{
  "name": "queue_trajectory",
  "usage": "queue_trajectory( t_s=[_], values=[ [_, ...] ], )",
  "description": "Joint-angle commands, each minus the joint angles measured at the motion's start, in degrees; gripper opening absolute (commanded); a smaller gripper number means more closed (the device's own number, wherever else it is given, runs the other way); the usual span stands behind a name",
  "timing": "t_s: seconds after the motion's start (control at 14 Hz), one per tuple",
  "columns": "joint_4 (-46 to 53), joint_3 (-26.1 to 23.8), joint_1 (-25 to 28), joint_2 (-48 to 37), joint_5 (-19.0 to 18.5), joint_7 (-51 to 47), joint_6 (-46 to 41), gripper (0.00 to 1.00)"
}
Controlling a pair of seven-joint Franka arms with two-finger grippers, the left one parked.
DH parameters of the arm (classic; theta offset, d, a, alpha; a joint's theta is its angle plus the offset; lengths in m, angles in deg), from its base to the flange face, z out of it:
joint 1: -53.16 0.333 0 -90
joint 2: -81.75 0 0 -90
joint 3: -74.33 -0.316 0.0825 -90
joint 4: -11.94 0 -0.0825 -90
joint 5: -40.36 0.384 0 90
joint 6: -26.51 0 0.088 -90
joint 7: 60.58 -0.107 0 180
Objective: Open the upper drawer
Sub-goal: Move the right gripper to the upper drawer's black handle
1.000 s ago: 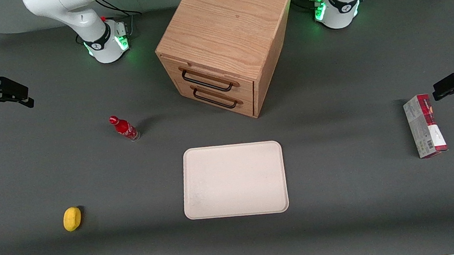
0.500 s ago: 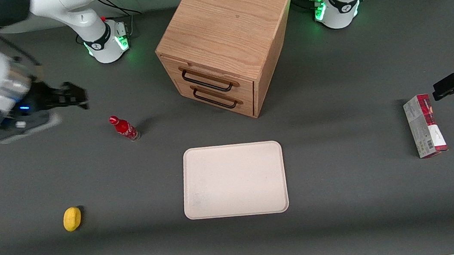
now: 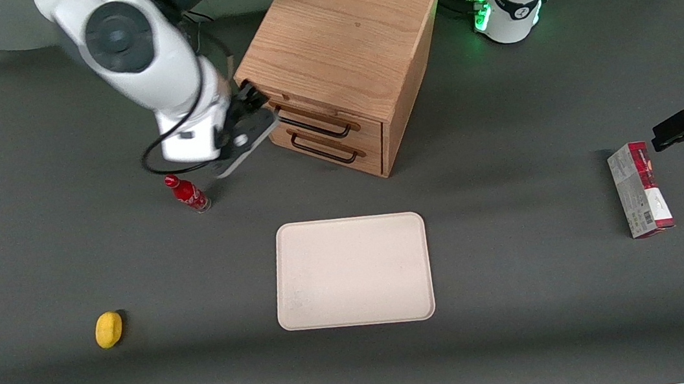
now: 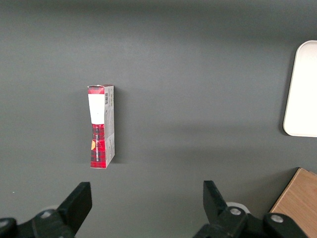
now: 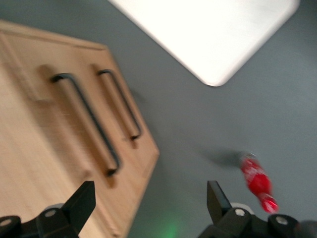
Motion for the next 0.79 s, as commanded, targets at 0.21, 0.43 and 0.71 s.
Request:
queue_trajectory(
  t_s=[0.21, 0.43, 0.71],
  values=[
    [-3.03, -5.64, -0.3, 5.16, 0.19, 5.07, 8.02, 1.0],
    [-6.91, -5.64, -0.47, 5.68, -1.83, 8.06, 13.14, 1.0],
    [-7.63, -5.64, -0.48, 7.62, -4.46, 9.38, 14.64, 1.0]
  ],
)
